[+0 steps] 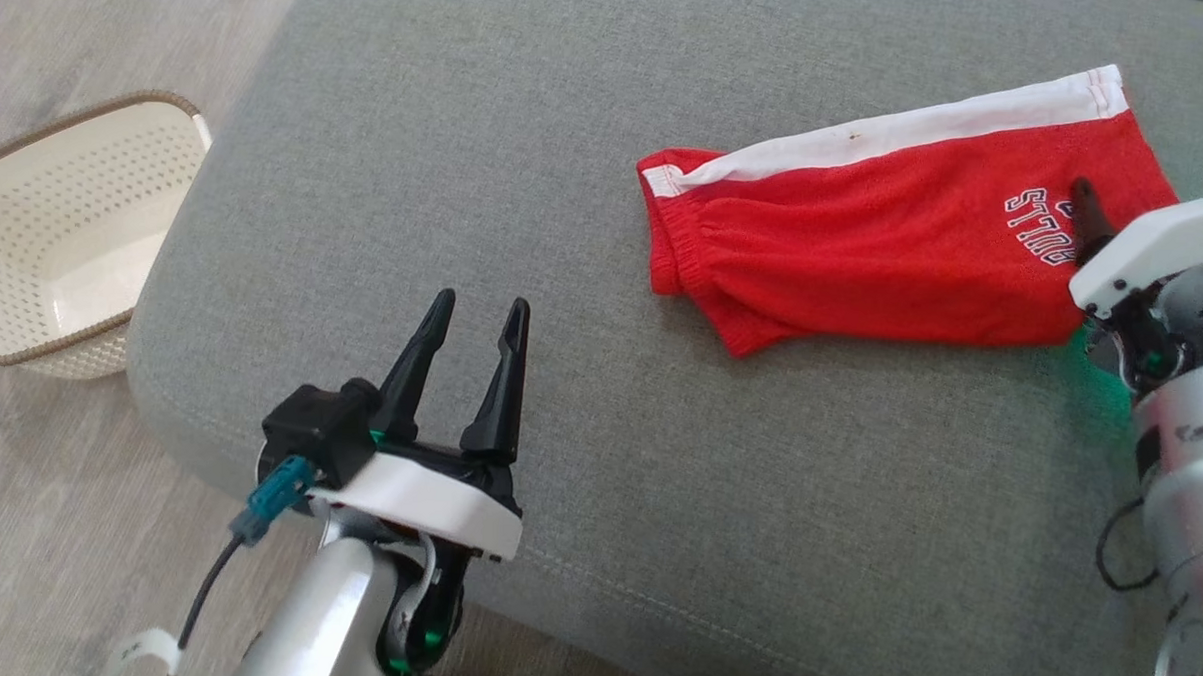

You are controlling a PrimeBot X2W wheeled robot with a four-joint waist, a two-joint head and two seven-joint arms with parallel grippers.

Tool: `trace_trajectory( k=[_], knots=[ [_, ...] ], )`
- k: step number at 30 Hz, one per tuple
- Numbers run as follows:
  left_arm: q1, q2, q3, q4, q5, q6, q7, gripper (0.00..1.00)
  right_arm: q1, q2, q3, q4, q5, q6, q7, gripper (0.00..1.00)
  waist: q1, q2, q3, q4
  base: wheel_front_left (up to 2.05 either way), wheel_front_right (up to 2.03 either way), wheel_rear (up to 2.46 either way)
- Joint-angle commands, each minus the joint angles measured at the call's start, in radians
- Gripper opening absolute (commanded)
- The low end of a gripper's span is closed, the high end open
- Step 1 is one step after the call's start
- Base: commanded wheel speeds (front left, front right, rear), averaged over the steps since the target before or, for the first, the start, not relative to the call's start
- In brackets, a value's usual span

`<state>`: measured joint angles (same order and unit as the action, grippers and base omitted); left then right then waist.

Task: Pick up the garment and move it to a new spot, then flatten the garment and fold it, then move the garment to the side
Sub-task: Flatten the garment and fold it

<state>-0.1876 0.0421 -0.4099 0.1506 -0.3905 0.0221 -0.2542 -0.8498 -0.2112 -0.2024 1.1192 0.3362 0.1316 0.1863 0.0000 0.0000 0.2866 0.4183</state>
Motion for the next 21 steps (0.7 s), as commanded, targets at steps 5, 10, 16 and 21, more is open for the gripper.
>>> trace_trajectory(
  k=[5,10,16,21],
  knots=[
    [-0.032,0.008,0.03,-0.031,-0.011,0.008,-0.008,1.0,-0.026,0.024,0.033,0.022,-0.021,-0.001,-0.021,0.0,0.0,0.0,0.0,-0.008,0.0,0.0,0.0],
    [-0.038,0.008,0.035,-0.031,-0.01,0.01,-0.008,1.0,-0.027,0.034,0.061,0.013,-0.015,-0.001,-0.086,0.0,0.0,0.0,-0.006,-0.031,0.0,0.0,0.0],
    [-0.037,0.008,0.046,-0.025,-0.001,0.007,-0.008,1.0,0.009,0.034,0.115,-0.027,0.011,-0.001,-0.164,0.0,0.0,0.0,-0.03,-0.075,0.0,0.0,0.0],
    [-0.03,0.008,0.061,-0.022,0.005,0.004,-0.008,1.0,0.058,0.038,0.142,-0.074,0.057,-0.001,-0.209,0.0,0.0,0.0,-0.061,-0.118,0.0,0.0,0.0]
  ],
)
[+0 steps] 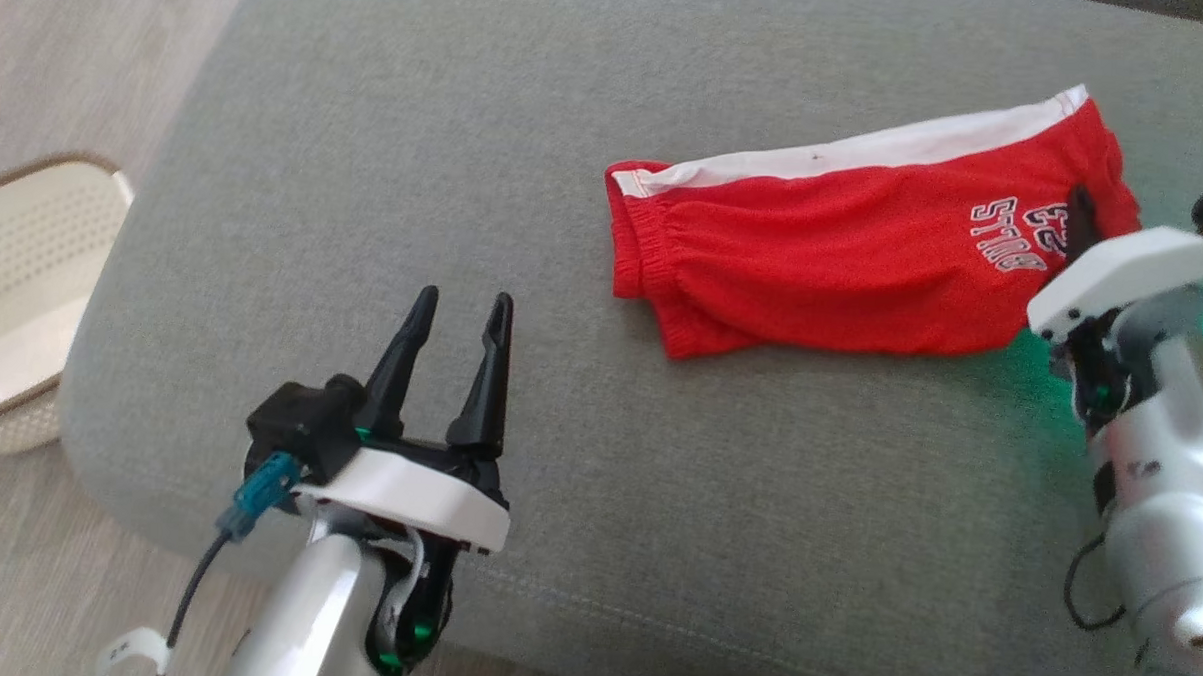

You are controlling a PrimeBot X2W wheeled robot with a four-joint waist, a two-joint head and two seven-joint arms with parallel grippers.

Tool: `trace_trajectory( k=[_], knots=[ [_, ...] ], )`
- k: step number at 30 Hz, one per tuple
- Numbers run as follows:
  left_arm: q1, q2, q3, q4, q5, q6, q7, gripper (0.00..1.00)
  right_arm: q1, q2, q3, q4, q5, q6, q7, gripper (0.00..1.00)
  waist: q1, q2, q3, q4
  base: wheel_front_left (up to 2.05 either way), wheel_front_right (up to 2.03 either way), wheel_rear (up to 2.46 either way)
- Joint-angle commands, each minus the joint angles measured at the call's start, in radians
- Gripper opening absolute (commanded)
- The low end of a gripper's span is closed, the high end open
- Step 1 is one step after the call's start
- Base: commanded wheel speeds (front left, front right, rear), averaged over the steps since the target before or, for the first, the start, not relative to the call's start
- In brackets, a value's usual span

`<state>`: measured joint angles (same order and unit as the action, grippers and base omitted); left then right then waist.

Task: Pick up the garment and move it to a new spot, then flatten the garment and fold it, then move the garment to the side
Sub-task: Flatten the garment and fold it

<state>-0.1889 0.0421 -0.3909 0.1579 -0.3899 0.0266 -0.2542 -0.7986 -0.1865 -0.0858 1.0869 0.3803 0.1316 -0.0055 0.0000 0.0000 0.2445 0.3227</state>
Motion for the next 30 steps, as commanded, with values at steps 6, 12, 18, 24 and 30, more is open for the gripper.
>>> trace_trajectory(
  k=[6,12,18,24,30],
  knots=[
    [-0.009,0.008,0.06,-0.023,0.015,-0.005,-0.008,1.0,0.096,0.022,0.018,-0.109,0.066,-0.001,-0.047,0.0,0.0,0.0,-0.067,-0.078,0.0,0.0,0.0],
    [0.011,0.008,0.081,-0.02,0.027,-0.012,-0.008,1.0,0.189,0.027,-0.022,-0.17,0.064,-0.001,-0.065,0.0,0.0,0.0,-0.1,-0.121,0.0,0.0,0.0],
    [0.029,0.008,0.103,-0.016,0.037,-0.016,-0.008,1.0,0.301,0.056,-0.101,-0.262,0.019,-0.001,-0.067,0.0,0.0,0.0,-0.133,-0.157,0.0,0.0,0.0],
    [0.041,0.008,0.103,-0.011,0.041,-0.025,-0.008,1.0,0.359,0.081,-0.127,-0.357,-0.08,-0.001,-0.035,0.0,0.0,0.0,-0.149,-0.173,0.0,0.0,0.0],
    [0.04,0.008,0.098,-0.007,0.037,-0.027,-0.008,1.0,0.347,0.108,-0.117,-0.452,-0.148,-0.001,-0.028,0.0,0.0,0.0,-0.155,-0.161,0.0,0.0,0.0]
  ],
)
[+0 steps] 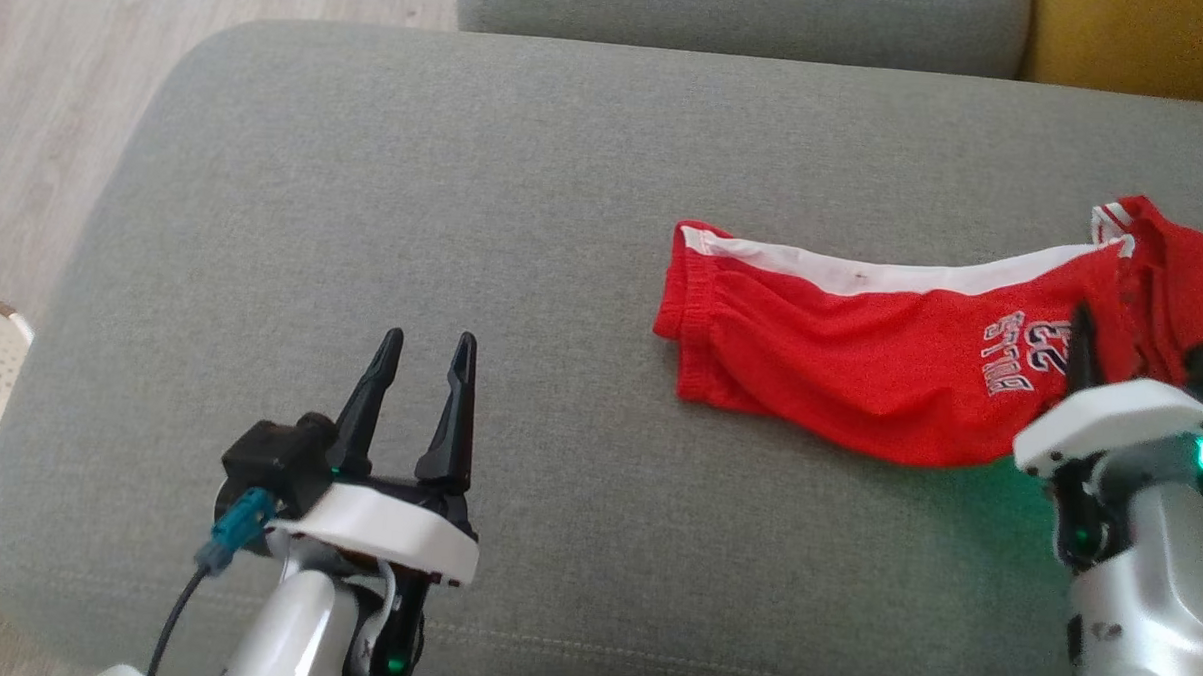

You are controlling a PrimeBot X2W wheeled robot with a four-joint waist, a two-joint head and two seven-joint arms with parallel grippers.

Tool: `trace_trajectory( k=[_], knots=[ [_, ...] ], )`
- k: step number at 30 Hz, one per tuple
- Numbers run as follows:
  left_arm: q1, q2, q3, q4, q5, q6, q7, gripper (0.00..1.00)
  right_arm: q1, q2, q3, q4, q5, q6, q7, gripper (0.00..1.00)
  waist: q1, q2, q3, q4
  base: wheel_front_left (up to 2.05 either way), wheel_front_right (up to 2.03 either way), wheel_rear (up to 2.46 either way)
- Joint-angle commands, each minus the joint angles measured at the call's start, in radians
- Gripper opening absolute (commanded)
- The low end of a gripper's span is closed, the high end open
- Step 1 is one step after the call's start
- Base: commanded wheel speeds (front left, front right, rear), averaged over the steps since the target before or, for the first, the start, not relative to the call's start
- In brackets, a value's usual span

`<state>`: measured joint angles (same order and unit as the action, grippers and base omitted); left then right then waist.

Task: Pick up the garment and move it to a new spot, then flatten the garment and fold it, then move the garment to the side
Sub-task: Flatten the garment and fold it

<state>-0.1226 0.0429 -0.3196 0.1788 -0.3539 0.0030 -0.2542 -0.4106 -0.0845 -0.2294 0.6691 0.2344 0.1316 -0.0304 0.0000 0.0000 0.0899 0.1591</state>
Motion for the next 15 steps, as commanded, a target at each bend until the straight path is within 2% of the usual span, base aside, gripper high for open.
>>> trace_trajectory(
  k=[1,9,15],
  knots=[
    [-0.026,0.007,0.026,-0.028,0.0,-0.003,-0.008,1.0,-0.045,0.01,0.038,-0.051,-0.006,-0.001,-0.004,0.0,0.0,0.0,-0.001,0.007,0.0,0.0,0.0],
    [-0.02,0.007,0.023,-0.023,-0.004,-0.005,-0.008,1.0,-0.058,0.029,0.205,-0.16,0.004,-0.001,-0.014,0.0,0.0,0.0,0.002,0.045,0.0,0.0,0.0],
    [-0.023,0.007,0.014,-0.021,-0.011,-0.002,-0.008,1.0,-0.058,0.032,0.345,-0.189,0.027,-0.001,-0.023,0.0,0.0,0.0,0.004,0.081,0.0,0.0,0.0]
  ],
)
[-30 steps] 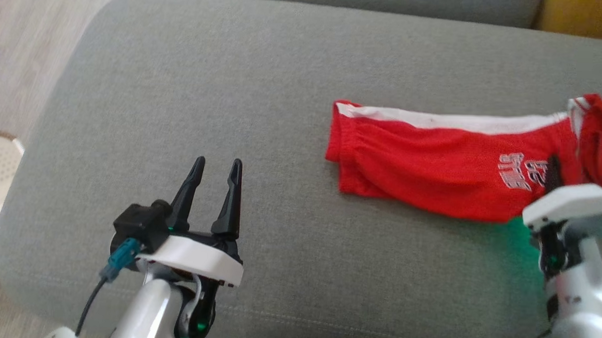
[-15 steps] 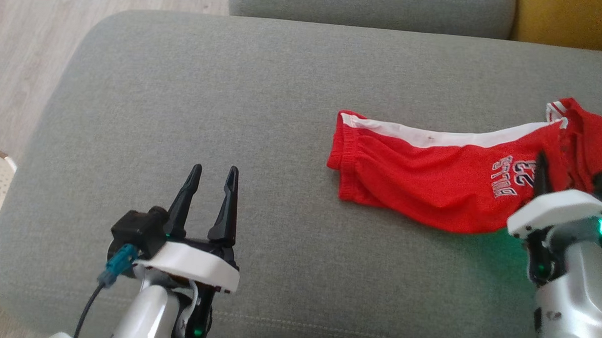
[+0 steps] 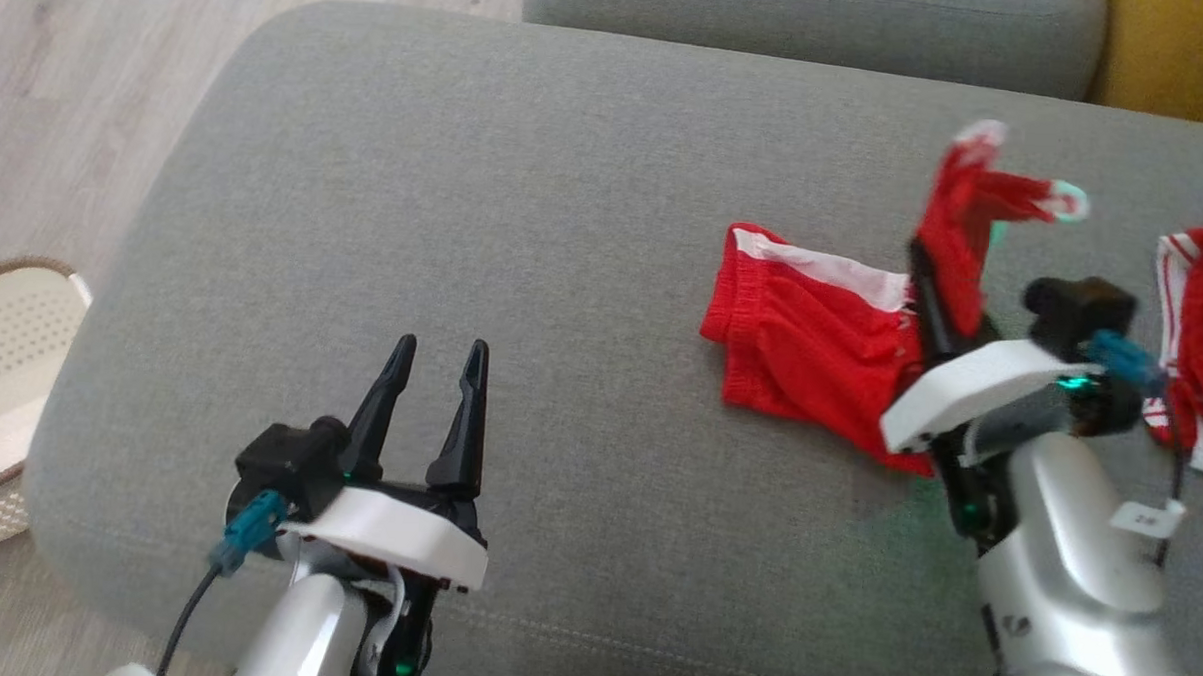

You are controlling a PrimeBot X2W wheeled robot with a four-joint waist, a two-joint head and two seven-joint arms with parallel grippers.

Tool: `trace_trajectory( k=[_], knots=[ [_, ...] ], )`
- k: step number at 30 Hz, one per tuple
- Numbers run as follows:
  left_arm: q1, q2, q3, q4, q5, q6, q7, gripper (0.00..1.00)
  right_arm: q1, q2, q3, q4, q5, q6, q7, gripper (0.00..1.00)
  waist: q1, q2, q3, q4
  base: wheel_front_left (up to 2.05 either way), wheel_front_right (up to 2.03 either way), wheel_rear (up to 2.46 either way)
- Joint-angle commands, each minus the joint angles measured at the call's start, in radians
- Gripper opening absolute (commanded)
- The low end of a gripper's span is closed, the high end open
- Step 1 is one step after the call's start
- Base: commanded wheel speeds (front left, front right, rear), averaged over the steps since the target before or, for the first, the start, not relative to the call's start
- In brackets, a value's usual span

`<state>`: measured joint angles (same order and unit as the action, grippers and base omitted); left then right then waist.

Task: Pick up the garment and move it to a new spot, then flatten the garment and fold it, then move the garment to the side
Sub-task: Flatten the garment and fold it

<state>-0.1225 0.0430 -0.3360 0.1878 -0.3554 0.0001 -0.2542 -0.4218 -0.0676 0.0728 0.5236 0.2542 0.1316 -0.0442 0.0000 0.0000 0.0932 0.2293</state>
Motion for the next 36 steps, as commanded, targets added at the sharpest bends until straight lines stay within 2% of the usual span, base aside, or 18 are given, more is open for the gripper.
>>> trace_trajectory(
  k=[1,7,13,14,15,16,25,30,36],
  knots=[
    [-0.022,0.007,0.03,-0.03,-0.01,0.001,-0.008,1.0,-0.046,0.016,0.067,-0.048,0.012,-0.001,-0.011,0.0,0.0,0.0,0.002,0.017,0.0,0.0,0.0],
    [-0.017,0.007,0.023,-0.03,-0.017,0.005,-0.008,1.0,-0.038,0.017,0.166,-0.049,0.044,-0.001,-0.011,0.0,0.0,0.0,0.005,0.049,0.0,0.0,0.0],
    [-0.017,0.007,0.012,-0.032,-0.026,0.009,-0.008,1.0,-0.052,0.017,0.208,0.019,0.03,-0.001,-0.02,0.0,0.0,0.0,0.015,0.074,0.0,0.0,0.0],
    [-0.017,0.007,0.011,-0.032,-0.027,0.009,-0.008,1.0,-0.057,0.017,0.215,0.032,0.026,-0.001,-0.023,0.02,0.0,0.0,0.017,0.077,0.0,0.0,0.0],
    [-0.018,0.007,0.01,-0.033,-0.029,0.01,-0.008,1.0,-0.062,0.017,0.225,0.043,0.023,-0.001,-0.027,0.48,0.0,0.0,0.02,0.08,0.0,0.0,0.0],
    [-0.019,0.007,0.008,-0.033,-0.03,0.01,-0.008,1.0,-0.065,0.017,0.238,0.053,0.029,-0.001,-0.028,1.0,0.0,0.0,0.023,0.083,0.0,0.0,0.0],
    [-0.025,0.007,-0.002,-0.032,-0.037,0.013,-0.008,1.0,-0.075,0.017,0.395,0.15,0.082,-0.001,0.027,1.0,0.0,0.0,0.038,0.093,0.0,0.0,0.0],
    [-0.028,0.007,-0.002,-0.029,-0.036,0.015,-0.008,1.0,-0.087,0.017,0.43,0.202,0.128,-0.001,0.05,1.0,0.0,0.0,0.037,0.087,0.0,0.0,0.0],
    [-0.026,0.007,0.018,-0.028,-0.018,0.013,-0.008,1.0,-0.117,0.014,0.441,0.175,0.167,-0.001,-0.006,1.0,0.0,0.0,0.026,0.044,0.0,0.0,0.0]
  ],
)
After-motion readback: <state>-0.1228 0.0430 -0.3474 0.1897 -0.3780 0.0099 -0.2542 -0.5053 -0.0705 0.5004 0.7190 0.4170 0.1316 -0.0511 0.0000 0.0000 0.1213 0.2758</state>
